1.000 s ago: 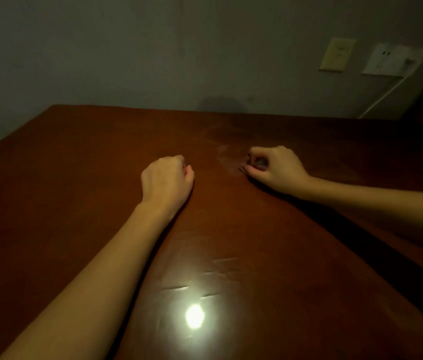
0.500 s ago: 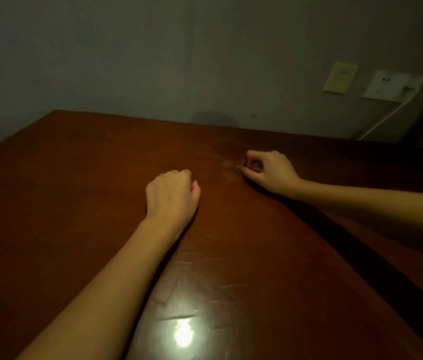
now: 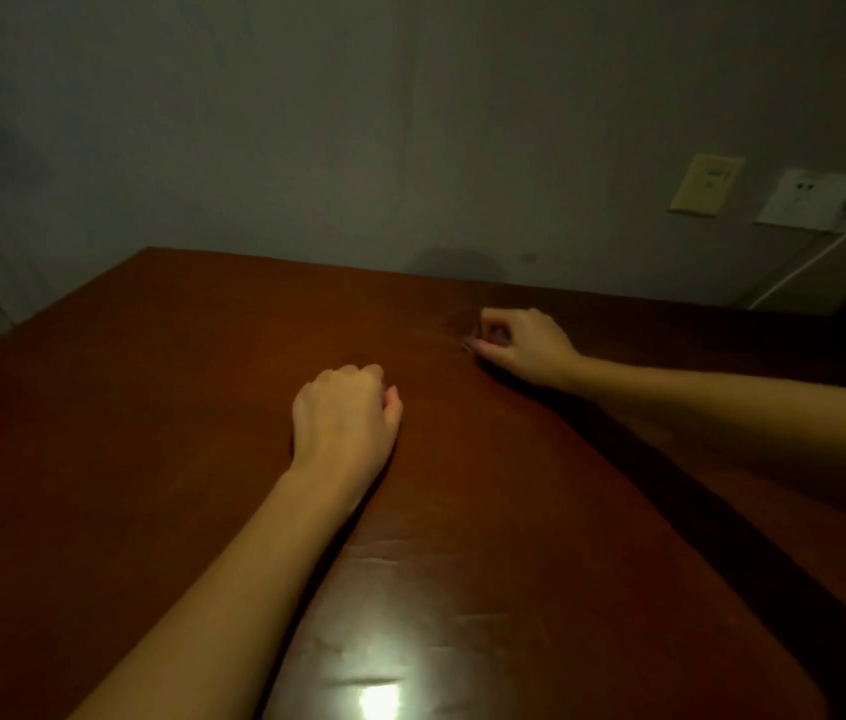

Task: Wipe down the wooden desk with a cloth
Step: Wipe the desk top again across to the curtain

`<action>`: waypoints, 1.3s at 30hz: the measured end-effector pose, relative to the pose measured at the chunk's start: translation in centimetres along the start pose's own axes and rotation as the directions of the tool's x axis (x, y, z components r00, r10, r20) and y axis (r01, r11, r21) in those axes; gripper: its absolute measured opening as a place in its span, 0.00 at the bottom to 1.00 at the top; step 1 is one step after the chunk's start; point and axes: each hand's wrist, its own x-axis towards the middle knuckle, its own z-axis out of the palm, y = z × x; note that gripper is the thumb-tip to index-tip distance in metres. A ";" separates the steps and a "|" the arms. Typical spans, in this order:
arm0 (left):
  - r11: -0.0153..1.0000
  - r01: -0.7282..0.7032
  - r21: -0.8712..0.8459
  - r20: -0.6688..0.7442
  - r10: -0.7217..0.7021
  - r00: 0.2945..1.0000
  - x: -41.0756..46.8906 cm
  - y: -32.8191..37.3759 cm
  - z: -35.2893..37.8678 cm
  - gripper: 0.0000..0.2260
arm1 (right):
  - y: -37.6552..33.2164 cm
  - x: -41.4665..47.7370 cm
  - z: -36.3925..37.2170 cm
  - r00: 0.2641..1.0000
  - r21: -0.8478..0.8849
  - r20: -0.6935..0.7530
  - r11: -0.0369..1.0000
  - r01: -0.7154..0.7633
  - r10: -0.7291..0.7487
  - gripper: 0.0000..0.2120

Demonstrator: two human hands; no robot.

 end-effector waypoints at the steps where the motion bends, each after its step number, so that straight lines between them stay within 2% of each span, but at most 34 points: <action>1: 1.000 0.025 0.004 -0.005 -0.025 1.000 0.2 -0.4 -0.1 0.11 | -0.9 1.4 0.9 0.999 -0.023 -0.021 0.999 -0.030 0.029 0.15; 4: 0.994 0.106 0.013 -0.026 -0.106 0.994 0.5 -1.7 0.0 0.12 | -4.5 2.4 2.1 0.998 0.008 -0.023 0.998 0.058 -0.057 0.12; 7: 0.991 0.133 0.031 -0.008 -0.133 0.991 0.5 -1.9 0.0 0.12 | -4.5 -1.2 1.1 0.949 0.151 0.048 0.941 0.302 -0.312 0.12; 8: 0.990 0.135 0.034 -0.002 -0.135 0.991 0.5 -1.9 -0.1 0.12 | -3.3 -2.3 0.5 0.926 0.209 0.084 0.915 0.344 -0.367 0.11; 9: 0.989 0.141 0.037 0.003 -0.141 0.990 0.5 -1.8 -0.1 0.12 | -1.4 -2.7 0.0 0.923 0.260 0.111 0.907 0.332 -0.370 0.10; 11: 0.986 0.162 0.048 0.013 -0.163 0.987 0.7 -1.5 0.0 0.13 | 2.3 -1.8 -0.9 0.964 0.256 0.105 0.944 0.209 -0.242 0.09; 14: 0.979 0.183 0.091 0.014 -0.185 0.983 1.9 -0.6 0.8 0.12 | 4.3 2.5 -0.3 1.000 0.067 0.020 0.998 0.002 -0.003 0.15; 16: 0.975 0.197 0.100 0.020 -0.200 0.980 3.4 0.2 1.7 0.12 | 2.6 5.5 1.4 0.998 -0.024 -0.032 0.998 -0.060 0.060 0.16; 19: 0.971 0.221 0.092 0.035 -0.225 0.974 6.1 1.8 2.9 0.12 | -1.6 6.3 3.4 0.997 -0.006 -0.065 0.999 0.032 -0.032 0.14; 22: 0.973 0.215 0.086 0.034 -0.218 0.975 7.7 2.6 3.9 0.11 | -2.0 3.4 2.7 0.966 0.161 0.004 0.954 0.255 -0.259 0.11; 23: 0.974 0.210 0.081 0.028 -0.213 0.977 7.9 2.6 4.1 0.11 | -0.9 2.8 2.2 0.953 0.217 0.040 0.934 0.284 -0.299 0.11; 25: 0.978 0.201 0.063 0.008 -0.202 0.979 8.0 2.1 4.6 0.12 | 2.3 3.7 1.6 0.971 0.285 0.051 0.935 0.211 -0.235 0.14; 28: 0.984 0.175 0.037 -0.002 -0.175 0.985 7.9 1.9 4.9 0.12 | 5.5 7.5 2.1 0.999 0.117 -0.047 0.993 -0.010 0.015 0.14; 31: 0.985 0.173 0.028 -0.011 -0.173 0.985 8.2 1.9 4.7 0.11 | 3.2 11.0 3.7 0.986 0.041 -0.111 0.992 -0.117 0.121 0.14; 33: 0.984 0.172 0.035 -0.015 -0.172 0.985 8.2 2.0 4.6 0.11 | -0.5 11.1 4.6 0.994 0.051 -0.102 0.998 -0.036 0.041 0.12; 35: 0.983 0.180 0.036 -0.015 -0.180 0.984 8.0 2.0 4.5 0.10 | -3.5 9.6 4.9 0.993 0.114 -0.038 0.987 0.112 -0.108 0.10; 37: 0.986 0.166 0.021 -0.020 -0.166 0.986 7.8 1.8 4.4 0.09 | -4.0 7.2 4.3 0.977 0.236 0.011 0.950 0.205 -0.214 0.08; 39: 0.989 0.145 0.015 -0.018 -0.145 0.989 7.6 1.8 4.4 0.09 | -1.5 6.6 3.5 0.971 0.300 0.046 0.931 0.210 -0.234 0.11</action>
